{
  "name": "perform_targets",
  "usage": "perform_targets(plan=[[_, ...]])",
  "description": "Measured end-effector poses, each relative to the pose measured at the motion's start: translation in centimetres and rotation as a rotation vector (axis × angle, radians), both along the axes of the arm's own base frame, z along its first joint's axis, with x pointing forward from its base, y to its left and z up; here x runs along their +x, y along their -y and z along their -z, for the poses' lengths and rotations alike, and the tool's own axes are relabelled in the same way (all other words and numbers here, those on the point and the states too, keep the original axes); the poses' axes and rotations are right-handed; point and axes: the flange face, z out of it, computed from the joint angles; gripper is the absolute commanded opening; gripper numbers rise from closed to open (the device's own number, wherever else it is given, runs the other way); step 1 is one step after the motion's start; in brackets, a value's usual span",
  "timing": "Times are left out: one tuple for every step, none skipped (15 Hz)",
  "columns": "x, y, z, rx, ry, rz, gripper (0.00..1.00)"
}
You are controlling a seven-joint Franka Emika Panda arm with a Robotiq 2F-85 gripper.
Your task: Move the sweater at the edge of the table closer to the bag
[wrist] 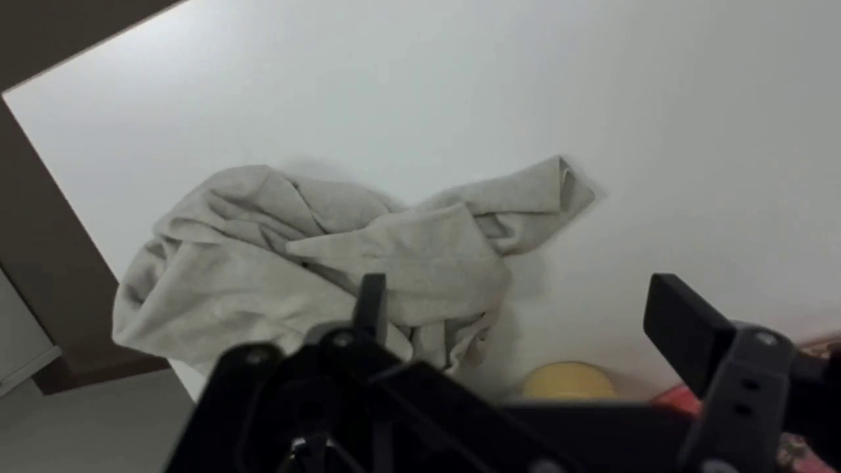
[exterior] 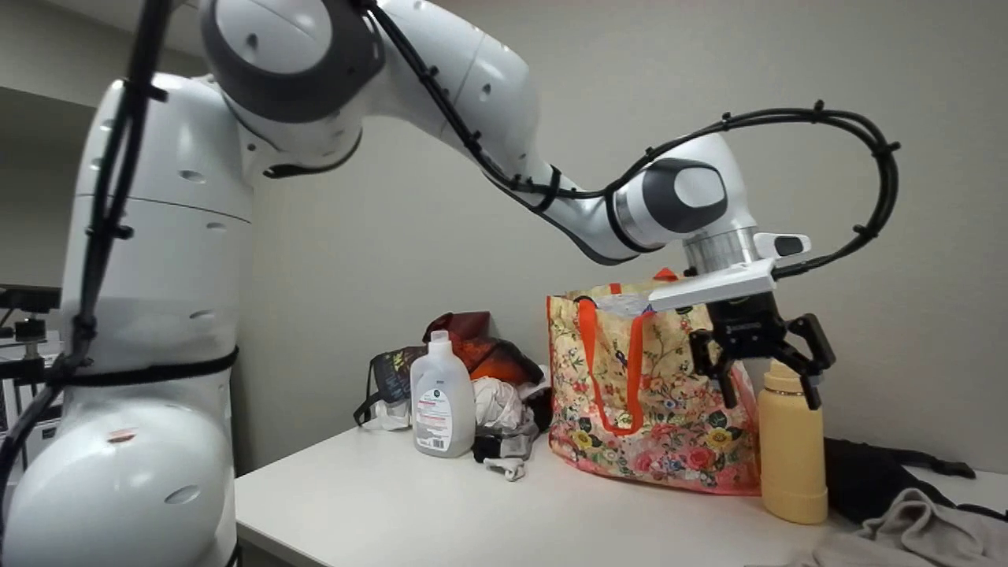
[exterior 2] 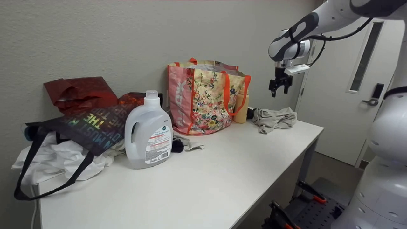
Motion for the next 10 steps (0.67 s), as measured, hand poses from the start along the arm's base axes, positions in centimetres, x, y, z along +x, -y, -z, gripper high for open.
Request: perform_targets(plan=[[1.2, 1.4, 0.8, 0.004, 0.008, 0.028, 1.00], [2.2, 2.8, 1.6, 0.007, 0.013, 0.055, 1.00], [3.2, 4.3, 2.6, 0.010, 0.019, 0.081, 1.00], [4.0, 5.7, 3.6, 0.012, 0.024, 0.108, 1.00], [4.7, 7.1, 4.6, 0.012, 0.029, 0.137, 1.00], [5.4, 8.4, 5.7, 0.016, 0.034, 0.159, 1.00], [6.0, 9.6, 6.9, 0.022, 0.040, 0.177, 1.00], [6.5, 10.7, 8.0, 0.029, 0.047, 0.196, 1.00], [7.1, 11.8, 9.0, 0.039, 0.055, 0.212, 1.00], [7.5, 12.7, 10.0, 0.048, 0.062, 0.223, 1.00]])
